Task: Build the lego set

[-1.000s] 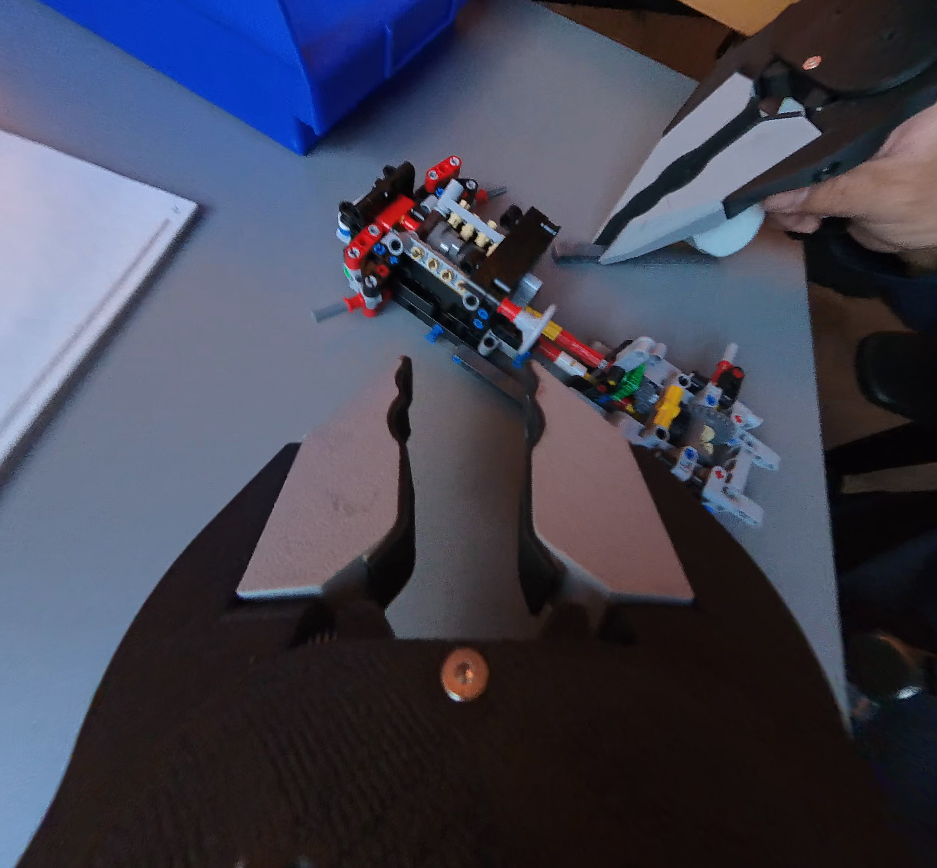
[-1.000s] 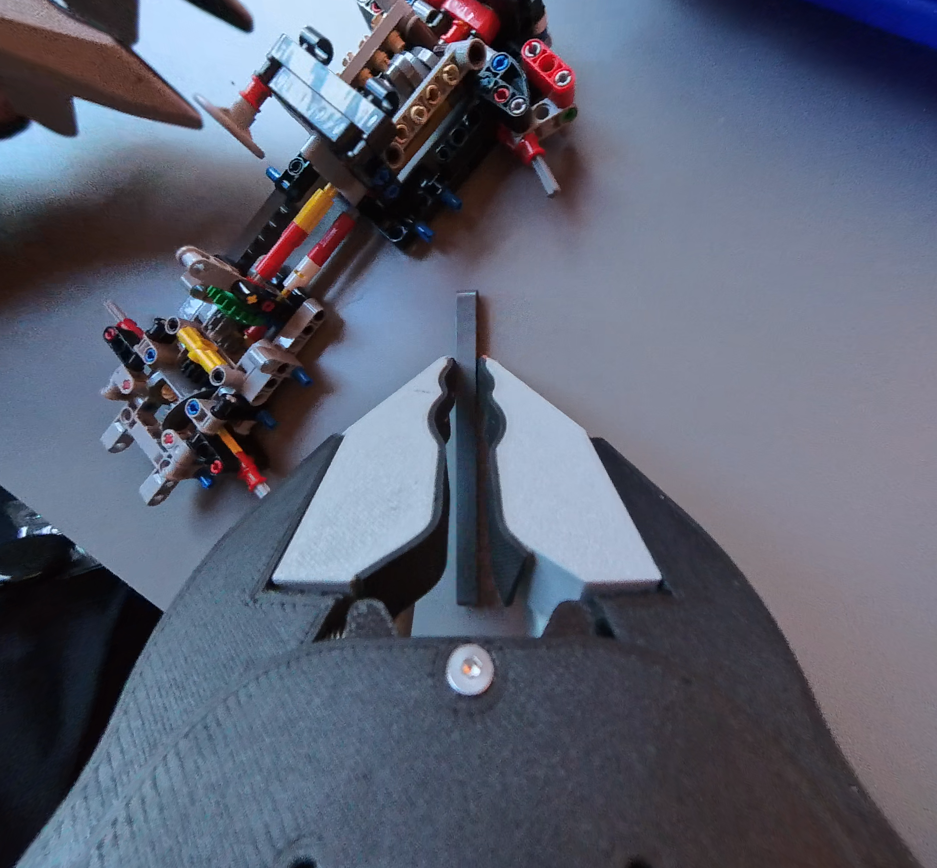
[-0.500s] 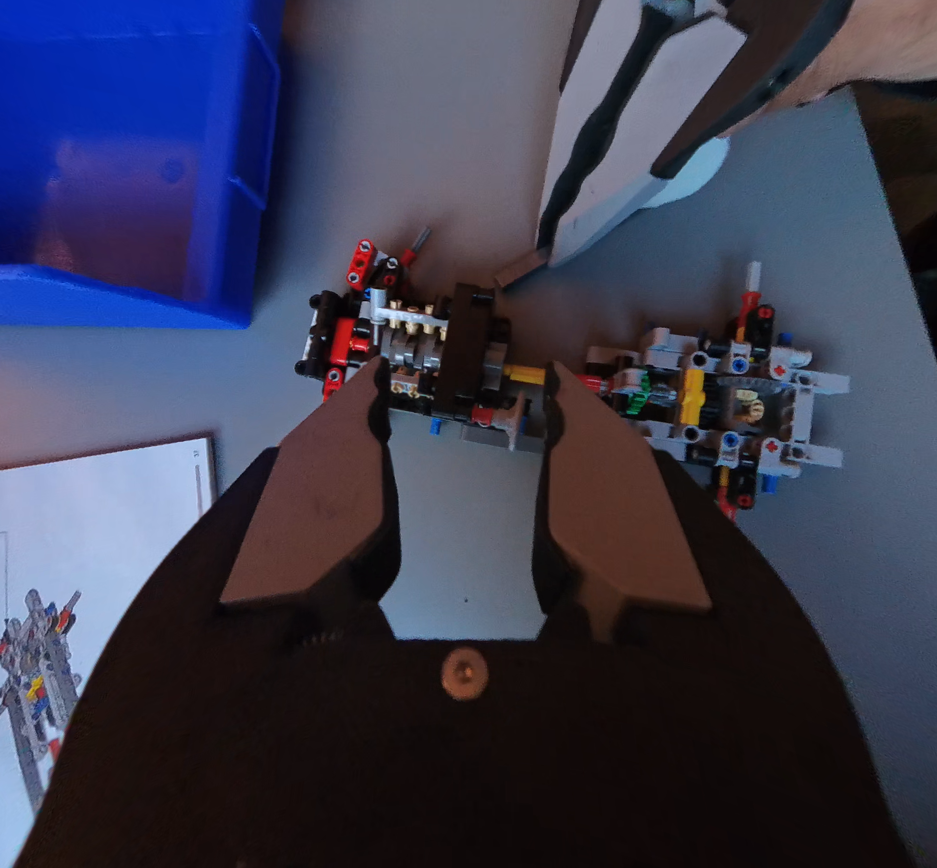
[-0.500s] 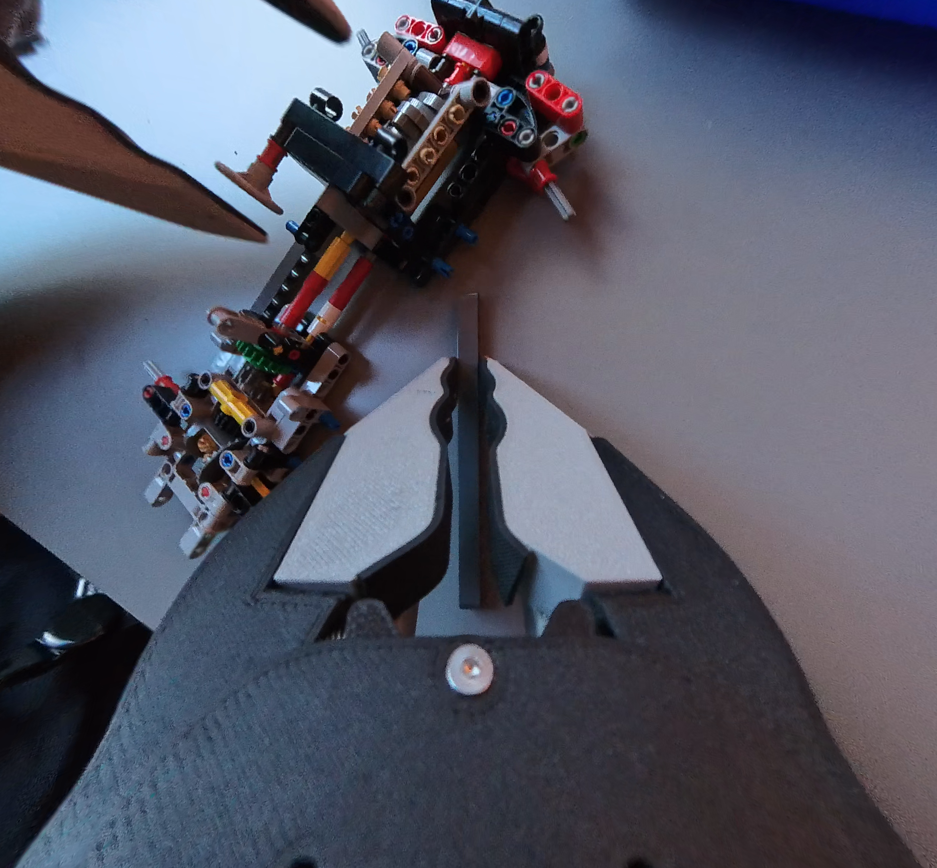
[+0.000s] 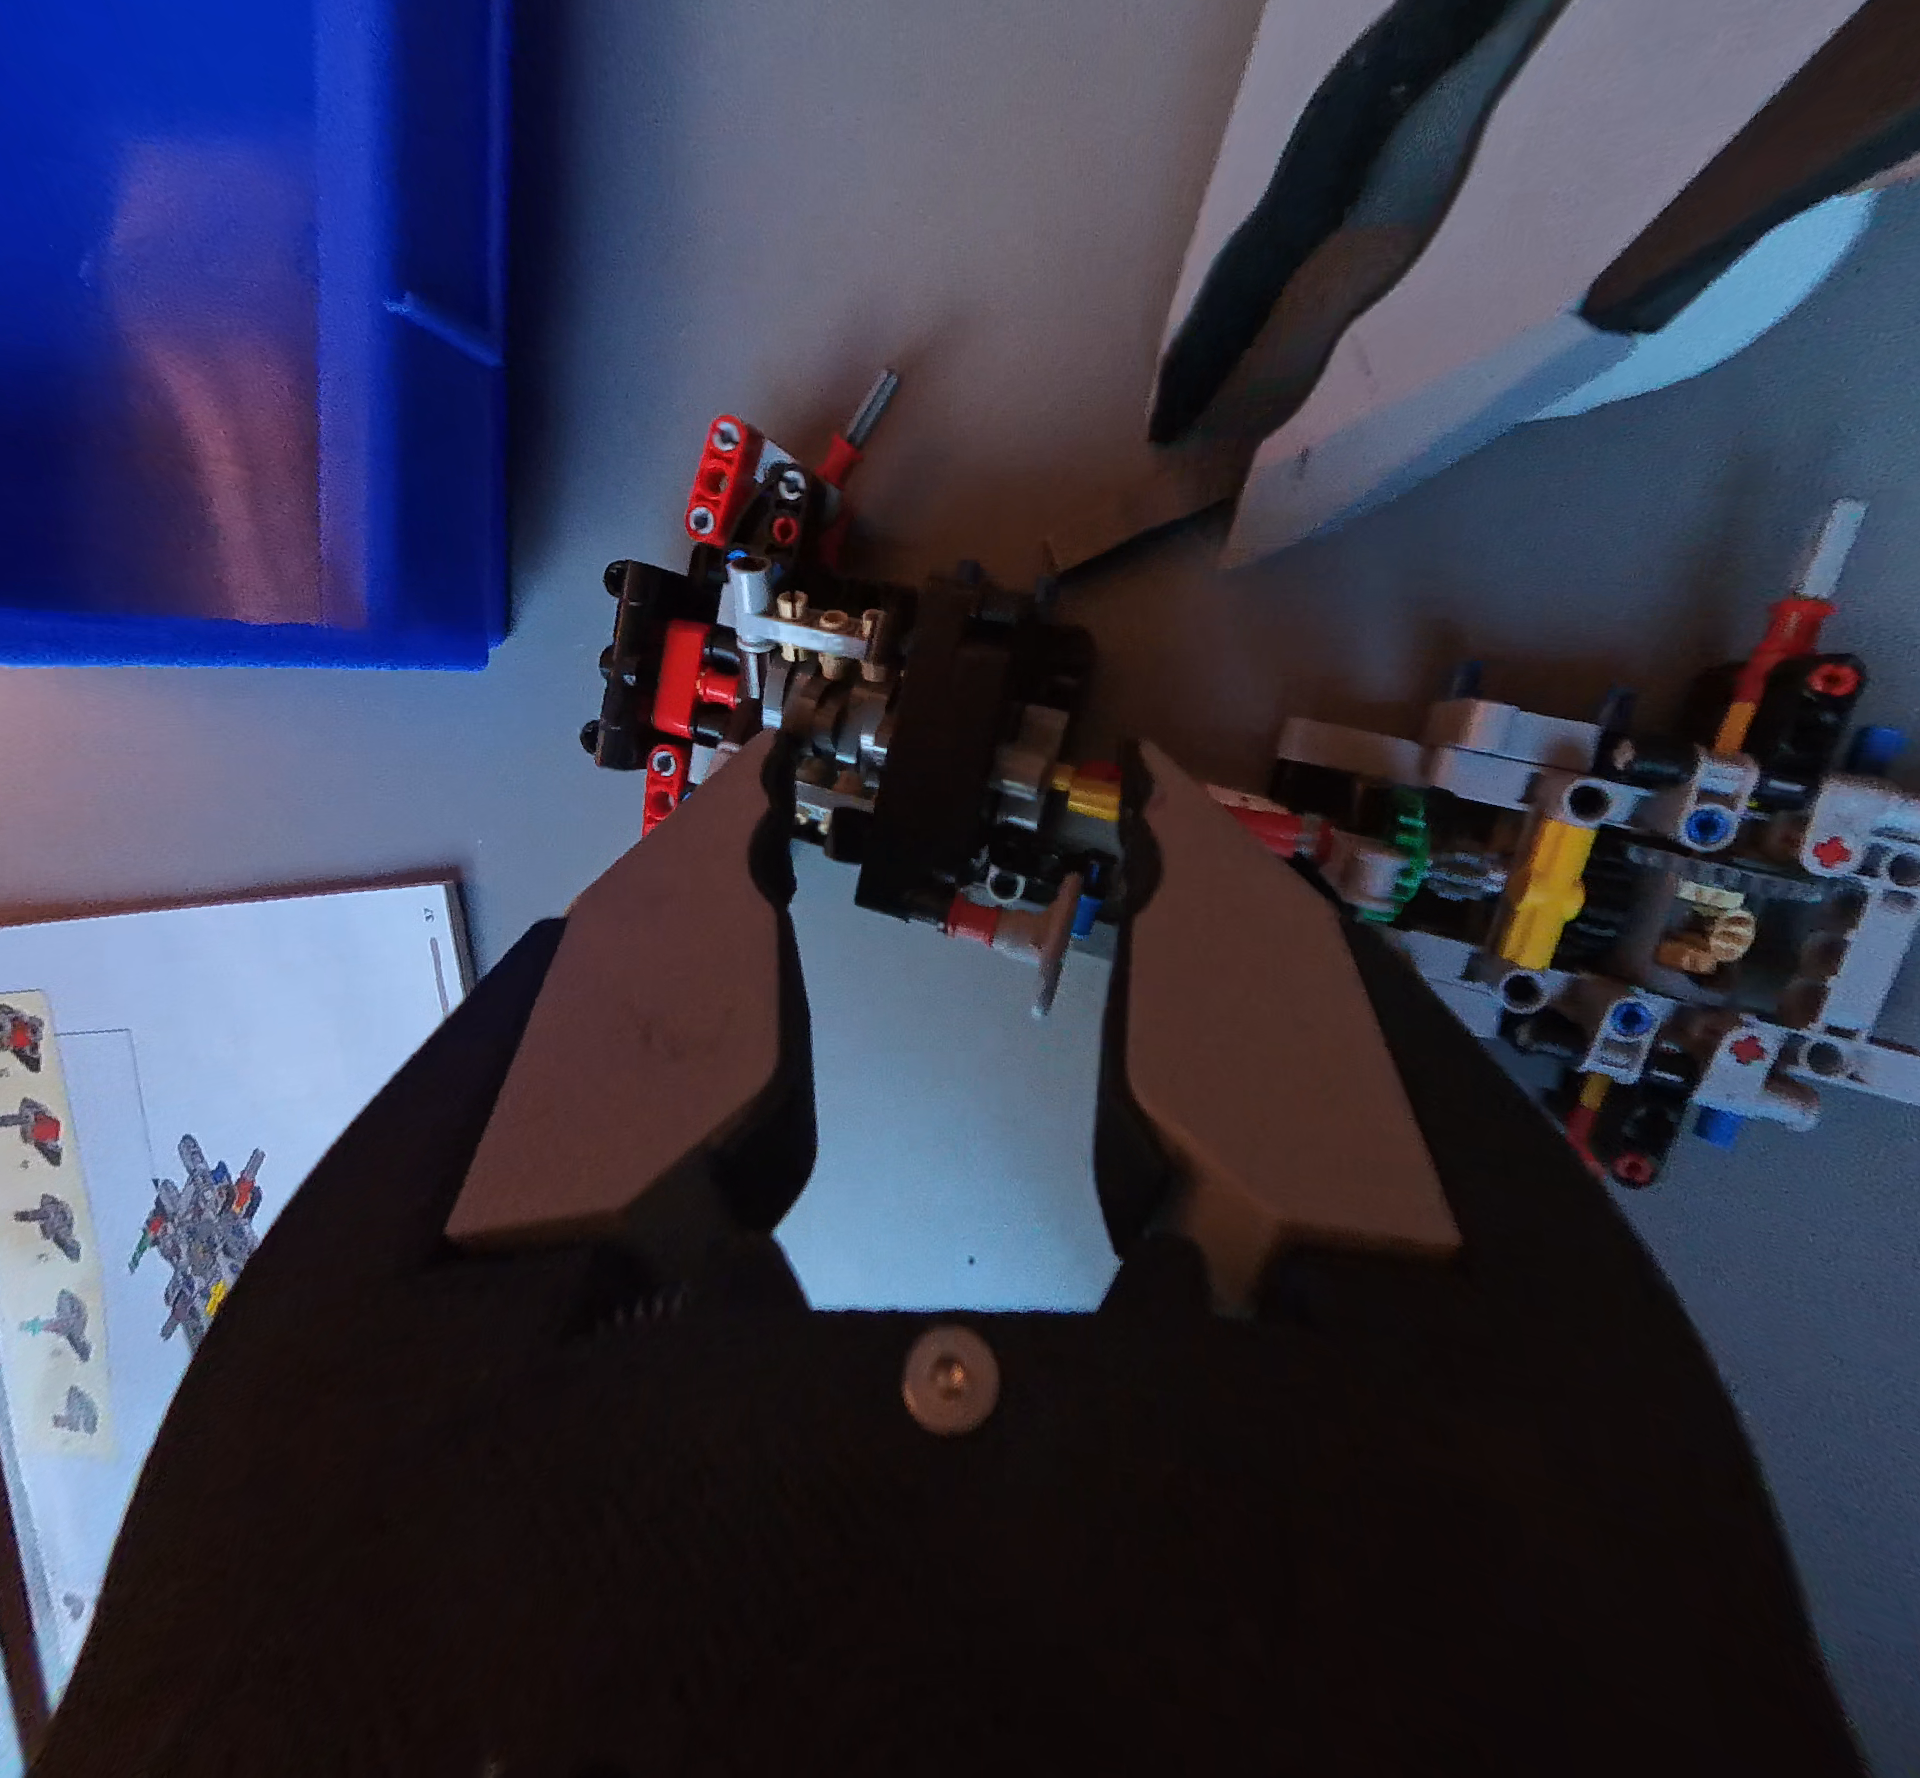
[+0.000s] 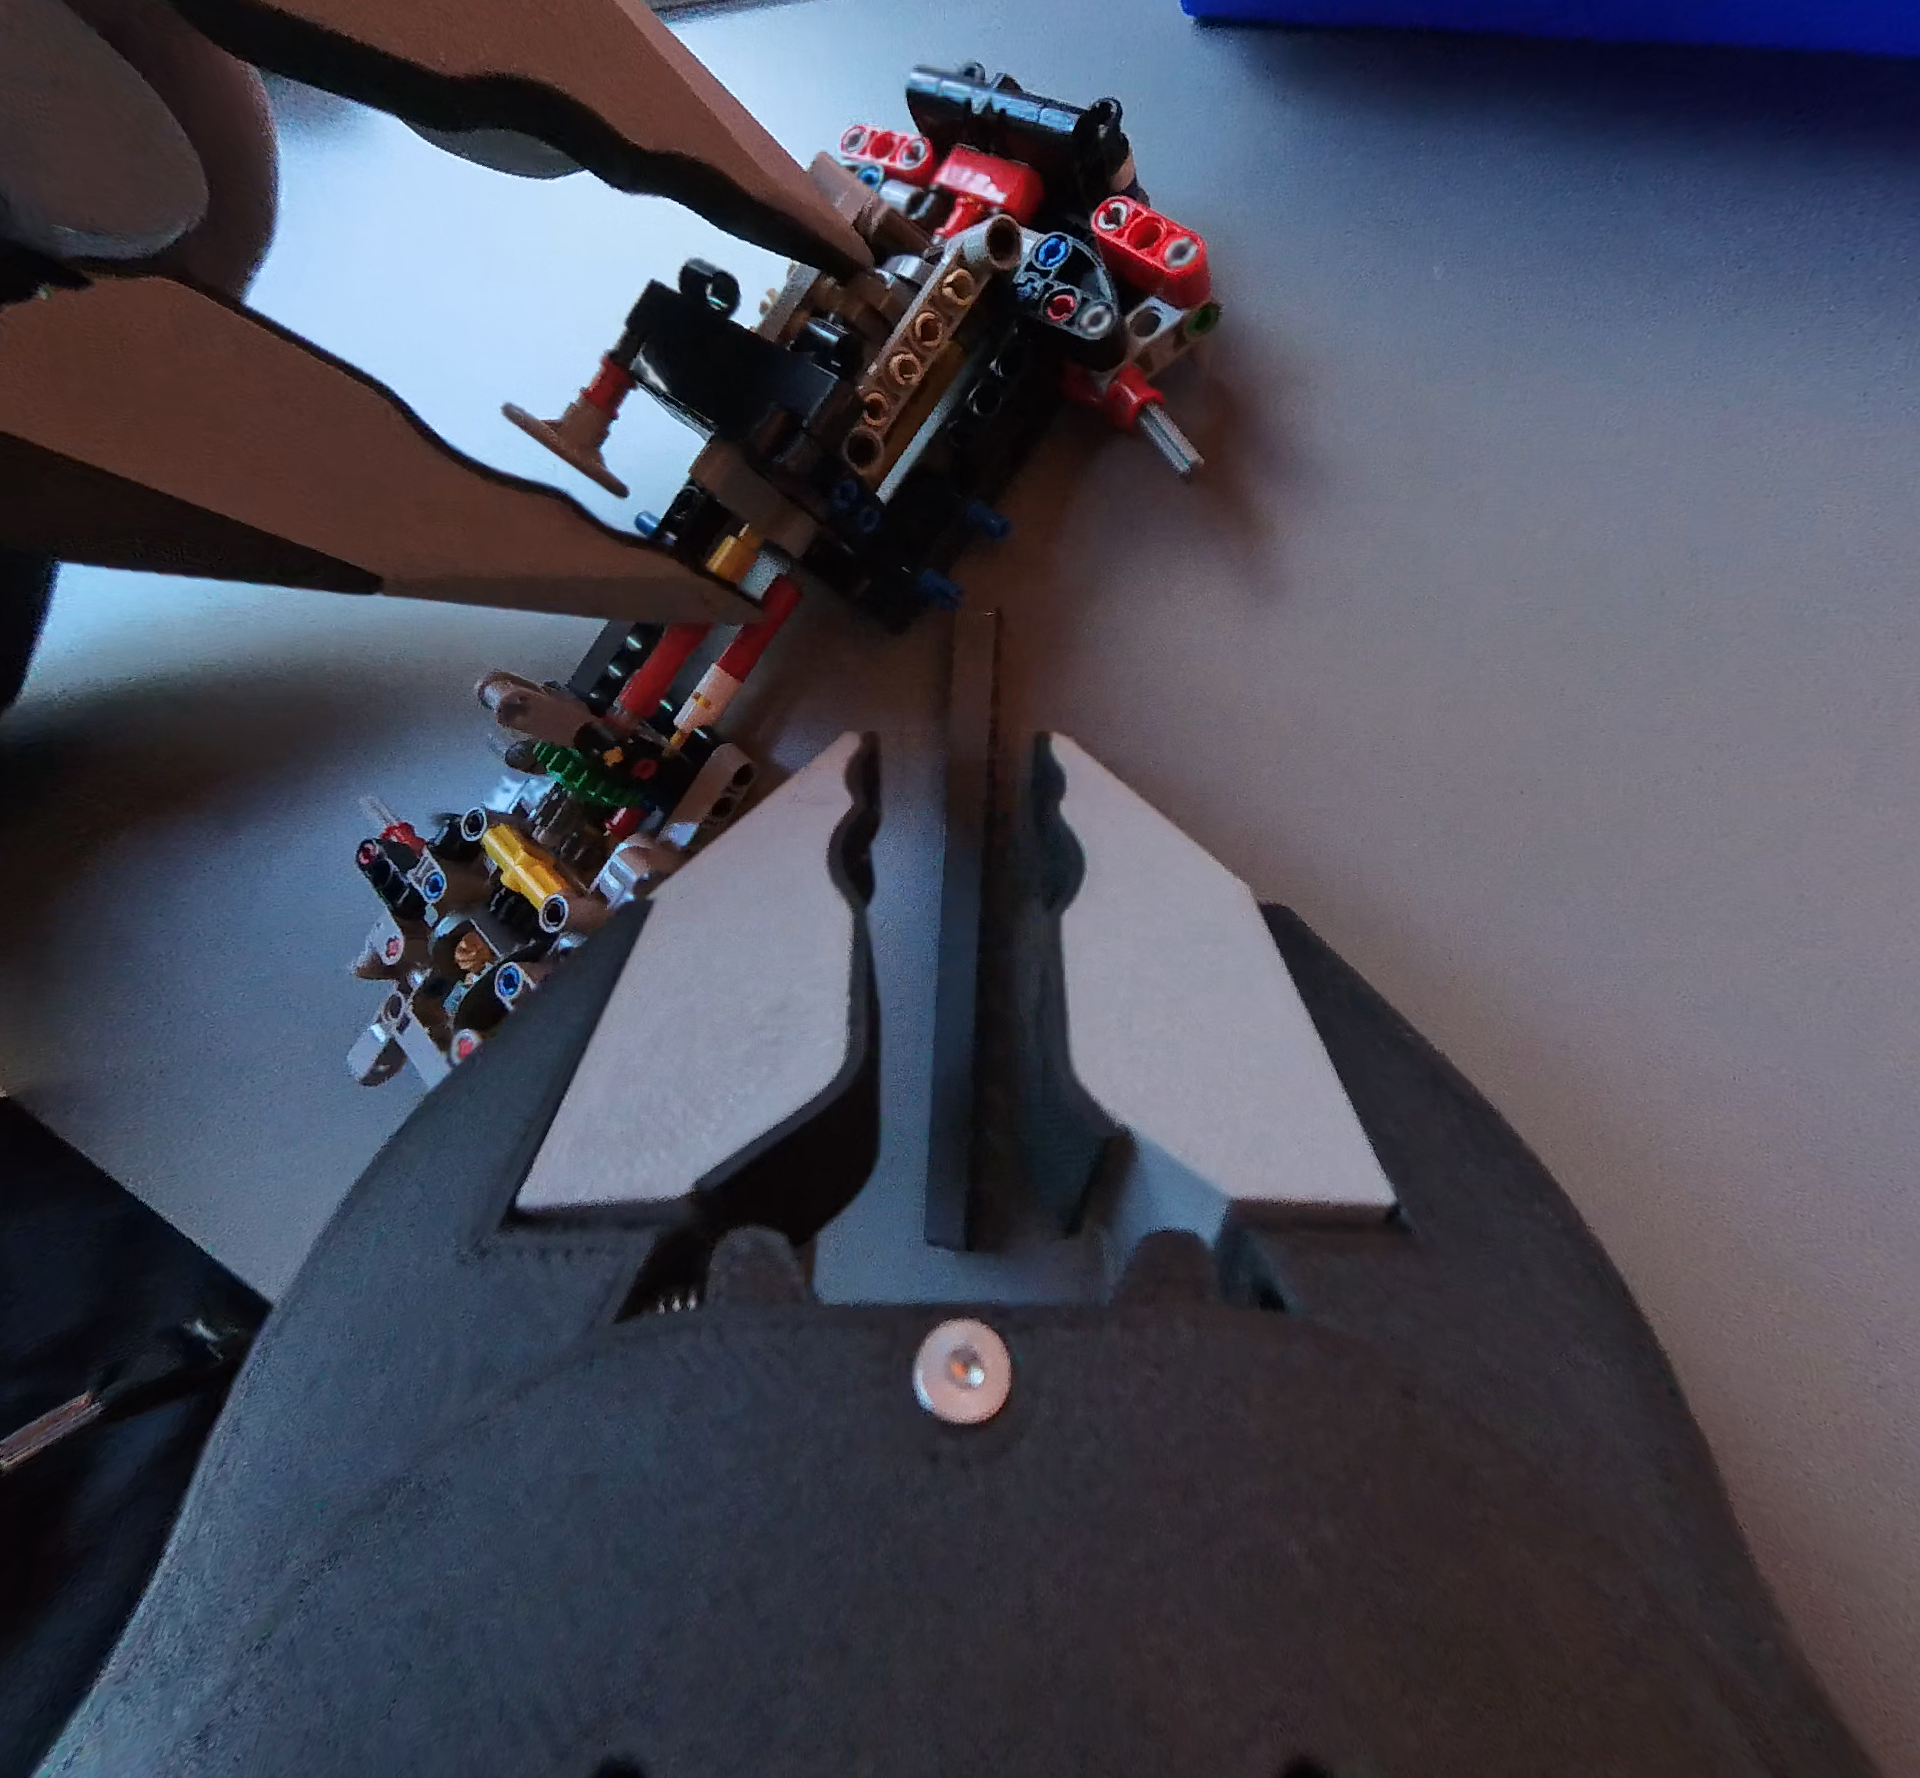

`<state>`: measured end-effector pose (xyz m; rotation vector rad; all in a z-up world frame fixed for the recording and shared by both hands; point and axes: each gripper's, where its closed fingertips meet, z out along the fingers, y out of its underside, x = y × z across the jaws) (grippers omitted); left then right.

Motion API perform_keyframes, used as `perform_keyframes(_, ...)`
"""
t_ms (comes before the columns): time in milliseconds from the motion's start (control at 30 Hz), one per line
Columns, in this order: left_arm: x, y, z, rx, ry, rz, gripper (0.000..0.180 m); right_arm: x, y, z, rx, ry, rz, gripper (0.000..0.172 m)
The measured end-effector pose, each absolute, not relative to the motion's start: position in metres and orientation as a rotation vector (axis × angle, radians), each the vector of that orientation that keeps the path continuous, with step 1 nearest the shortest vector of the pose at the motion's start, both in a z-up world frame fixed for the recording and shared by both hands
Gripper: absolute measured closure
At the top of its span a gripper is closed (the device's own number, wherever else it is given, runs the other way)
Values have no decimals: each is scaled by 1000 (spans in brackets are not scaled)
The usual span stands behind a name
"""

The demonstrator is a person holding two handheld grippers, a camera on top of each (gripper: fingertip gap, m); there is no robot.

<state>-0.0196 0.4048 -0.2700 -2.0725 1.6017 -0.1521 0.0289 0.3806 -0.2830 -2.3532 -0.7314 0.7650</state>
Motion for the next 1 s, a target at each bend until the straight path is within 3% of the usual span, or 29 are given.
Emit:
perform_keyframes(100,-17,409,-254,-2011,1589,-177,126,34,383,-283,-2357,-773,654,145)
perform_keyframes(233,-16,404,-252,-2017,1662,-224,117,36,384,-286,-2371,-825,588,147)
perform_keyframes(333,-16,404,-271,-2020,1752,-165,113,32,381,-288,-2386,-847,587,166)
perform_keyframes(467,-18,412,-271,-2014,1737,-91,123,29,381,-288,-2407,-798,646,166)
perform_keyframes(600,-19,416,-275,-1985,1724,-6,119,26,383,-287,-2380,-732,742,166)
perform_keyframes(733,-18,413,-279,-1980,1746,57,109,27,383,-288,-2335,-767,582,167)
perform_keyframes(1000,-16,417,-278,-1974,1698,3,111,26,384,-288,-2339,-786,546,167)
